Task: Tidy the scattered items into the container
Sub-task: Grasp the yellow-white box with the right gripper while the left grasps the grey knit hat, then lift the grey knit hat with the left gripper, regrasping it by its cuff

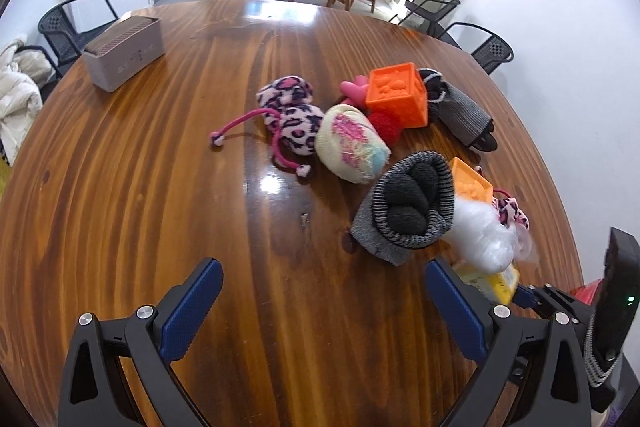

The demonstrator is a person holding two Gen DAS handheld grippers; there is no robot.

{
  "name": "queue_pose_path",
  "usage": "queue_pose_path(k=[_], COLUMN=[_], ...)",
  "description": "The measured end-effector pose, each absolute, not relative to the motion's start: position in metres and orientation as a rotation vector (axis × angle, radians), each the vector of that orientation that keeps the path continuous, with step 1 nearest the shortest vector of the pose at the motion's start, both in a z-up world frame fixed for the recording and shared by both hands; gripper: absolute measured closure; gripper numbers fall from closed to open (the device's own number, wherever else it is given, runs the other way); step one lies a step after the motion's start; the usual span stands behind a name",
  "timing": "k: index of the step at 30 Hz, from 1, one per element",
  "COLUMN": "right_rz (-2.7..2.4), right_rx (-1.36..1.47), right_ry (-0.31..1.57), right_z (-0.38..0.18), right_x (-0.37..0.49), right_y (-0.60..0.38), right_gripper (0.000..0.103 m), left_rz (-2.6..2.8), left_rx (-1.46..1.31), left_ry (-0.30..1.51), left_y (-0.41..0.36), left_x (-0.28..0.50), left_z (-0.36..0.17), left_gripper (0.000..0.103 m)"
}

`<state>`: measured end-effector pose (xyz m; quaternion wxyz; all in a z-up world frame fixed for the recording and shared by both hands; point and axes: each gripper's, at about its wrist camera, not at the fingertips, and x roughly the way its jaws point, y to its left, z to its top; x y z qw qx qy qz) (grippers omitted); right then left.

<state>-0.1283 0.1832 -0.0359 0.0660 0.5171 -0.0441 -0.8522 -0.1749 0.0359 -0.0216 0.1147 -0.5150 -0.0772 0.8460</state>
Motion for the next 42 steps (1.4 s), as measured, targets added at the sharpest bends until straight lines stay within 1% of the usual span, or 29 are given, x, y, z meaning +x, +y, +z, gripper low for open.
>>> queue_pose_path(k=[3, 8, 18, 19, 20, 22, 23, 24, 25, 26, 28, 29, 31, 37, 40, 42], right_rz=[-2.625, -2.676, -2.703, -2.704, -2.707, -2.713, -2.716, -2.720, -2.722, -2.724, -2.724, -2.725, -2.731, -2.759, -2.766, -2.771], right_rx=[1.581, 1.585, 1.572, 1.568, 1.563, 1.552, 1.547, 1.539, 1.533, 1.523, 1.507, 1.496, 1.478, 1.440, 1.425, 1.413], right_ry=[-0.199, -0.215, -0.276, -0.278, -0.281, -0.290, -0.292, -0.292, -0.293, -0.295, -0.305, -0.315, -0.326, -0.329, -0.345, -0.356], right_z=[-0.027, -0.012, 0.004, 0.006, 0.008, 0.012, 0.013, 0.015, 0.017, 0.019, 0.024, 0.027, 0.032, 0.044, 0.046, 0.048], right_x=[-0.110, -0.075, -0.040, -0.038, -0.037, -0.034, -0.031, -0.028, -0.027, -0.027, -0.023, -0.021, -0.017, -0.001, 0.010, 0.017], right_y=[0.211, 0.236, 0.239, 0.240, 0.241, 0.243, 0.244, 0.245, 0.246, 0.247, 0.249, 0.251, 0.254, 0.268, 0.277, 0.283], right_gripper=[0.050, 0.050, 0.049, 0.049, 0.049, 0.049, 0.049, 0.049, 0.049, 0.049, 0.049, 0.049, 0.049, 0.049, 0.049, 0.049], left_rz=[2.459, 2.429, 2.463, 2.465, 2.461, 2.452, 2.472, 2.479, 2.473, 2.460, 2.469, 2.472, 2.476, 2.503, 2.509, 2.514], left_rx=[-1.509, -1.495, -1.533, -1.548, -1.575, -1.604, -1.584, -1.585, -1.586, -1.592, -1.601, -1.588, -1.575, -1.487, -1.418, -1.374], left_ry=[-0.190, -0.144, -0.147, -0.155, -0.172, -0.188, -0.172, -0.155, -0.157, -0.180, -0.193, -0.202, -0.205, -0.206, -0.179, -0.133], left_y=[0.052, 0.080, 0.101, 0.100, 0.099, 0.098, 0.099, 0.099, 0.099, 0.098, 0.096, 0.095, 0.095, 0.101, 0.109, 0.120], left_x=[-0.181, -0.193, -0.216, -0.219, -0.222, -0.225, -0.223, -0.222, -0.221, -0.219, -0.215, -0.211, -0.204, -0.179, -0.162, -0.151], left_z=[-0.028, -0.039, -0.062, -0.065, -0.069, -0.075, -0.074, -0.073, -0.072, -0.070, -0.067, -0.063, -0.056, -0.018, 0.002, 0.016], left_gripper=[0.001, 0.001, 0.001, 0.002, 0.009, 0.018, 0.026, 0.030, 0.042, 0.050, 0.051, 0.056, 0.060, 0.060, 0.067, 0.067])
